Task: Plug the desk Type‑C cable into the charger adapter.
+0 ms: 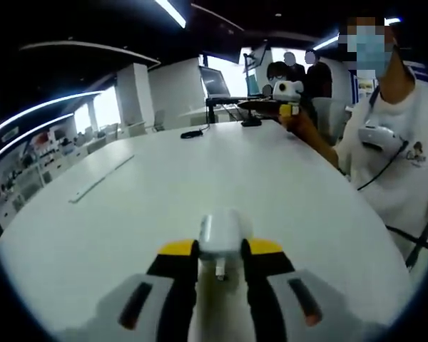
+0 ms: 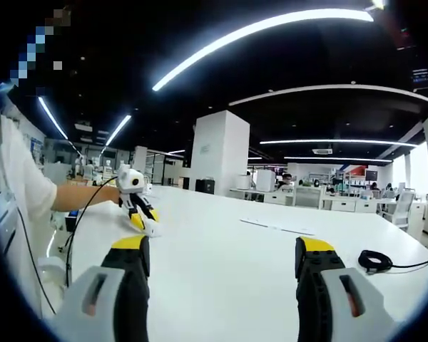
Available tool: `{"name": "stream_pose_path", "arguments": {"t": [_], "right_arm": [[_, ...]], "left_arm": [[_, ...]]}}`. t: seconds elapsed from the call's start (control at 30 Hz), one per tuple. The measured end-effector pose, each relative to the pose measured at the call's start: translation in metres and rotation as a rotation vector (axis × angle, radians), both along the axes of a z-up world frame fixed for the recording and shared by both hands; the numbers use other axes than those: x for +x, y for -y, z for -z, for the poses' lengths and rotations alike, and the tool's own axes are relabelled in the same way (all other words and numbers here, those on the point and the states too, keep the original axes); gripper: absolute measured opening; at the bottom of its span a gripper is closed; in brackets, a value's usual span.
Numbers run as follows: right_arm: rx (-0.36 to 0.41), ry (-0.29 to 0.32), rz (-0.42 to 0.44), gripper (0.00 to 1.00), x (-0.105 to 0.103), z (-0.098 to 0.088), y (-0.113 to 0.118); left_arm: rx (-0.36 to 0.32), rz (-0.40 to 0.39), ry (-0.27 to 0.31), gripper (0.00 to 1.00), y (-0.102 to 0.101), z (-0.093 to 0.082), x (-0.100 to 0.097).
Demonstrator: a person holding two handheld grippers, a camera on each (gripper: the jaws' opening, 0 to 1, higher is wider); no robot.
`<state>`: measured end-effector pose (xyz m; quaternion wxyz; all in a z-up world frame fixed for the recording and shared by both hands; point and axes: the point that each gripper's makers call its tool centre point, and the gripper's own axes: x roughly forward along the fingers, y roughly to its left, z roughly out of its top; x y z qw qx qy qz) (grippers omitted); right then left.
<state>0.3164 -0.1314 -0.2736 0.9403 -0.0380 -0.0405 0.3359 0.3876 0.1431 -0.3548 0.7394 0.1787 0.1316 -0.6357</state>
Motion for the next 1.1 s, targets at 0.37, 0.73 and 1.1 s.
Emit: {"name": "stream_pose_path", "arguments": {"t": [0.37,0.73,1.1], "right_arm": [[0.000,0.004,0.000,0.86,-0.001,-0.003,0.001],[0.002,0.009,0.001,0.86,-0.002,-0.005,0.003],[0.004,0.015,0.002,0.86,-0.004,-0.006,0.003]], "left_arm": [[-0.023,-0.006,0.009,0.24,0.000,-0.001,-0.007],[-0.031,-0.004,0.004,0.24,0.002,-0.001,-0.015],[-0.049,0.005,0.001,0.24,0.007,0.000,-0.027]]}}
